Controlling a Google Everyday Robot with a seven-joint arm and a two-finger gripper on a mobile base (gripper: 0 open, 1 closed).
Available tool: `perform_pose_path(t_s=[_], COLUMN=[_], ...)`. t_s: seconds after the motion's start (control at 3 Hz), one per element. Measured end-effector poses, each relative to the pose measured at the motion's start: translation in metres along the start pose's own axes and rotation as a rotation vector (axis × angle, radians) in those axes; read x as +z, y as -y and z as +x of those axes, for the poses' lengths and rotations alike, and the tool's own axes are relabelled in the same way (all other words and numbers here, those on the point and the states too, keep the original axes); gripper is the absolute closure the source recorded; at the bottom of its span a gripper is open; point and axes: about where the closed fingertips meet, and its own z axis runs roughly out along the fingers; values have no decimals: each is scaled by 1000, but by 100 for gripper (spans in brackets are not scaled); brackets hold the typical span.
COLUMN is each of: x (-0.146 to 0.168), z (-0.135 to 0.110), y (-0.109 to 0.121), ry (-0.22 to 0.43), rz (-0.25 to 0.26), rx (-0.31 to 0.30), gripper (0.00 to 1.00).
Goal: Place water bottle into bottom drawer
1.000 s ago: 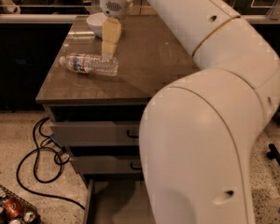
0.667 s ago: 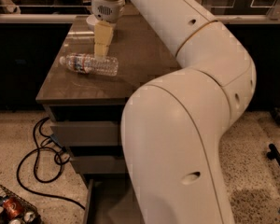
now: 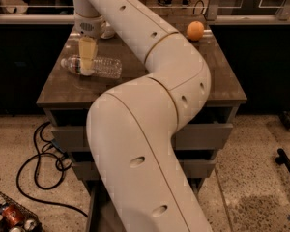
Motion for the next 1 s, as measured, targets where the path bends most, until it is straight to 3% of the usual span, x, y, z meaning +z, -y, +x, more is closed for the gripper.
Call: perform_pose_path(t_s=[0.67, 1.0], x=[33, 30], z=[-9, -10], y=[-8, -10], ry=[-63, -81], rz=[-42, -35], rx=[51, 98], gripper=[0, 14])
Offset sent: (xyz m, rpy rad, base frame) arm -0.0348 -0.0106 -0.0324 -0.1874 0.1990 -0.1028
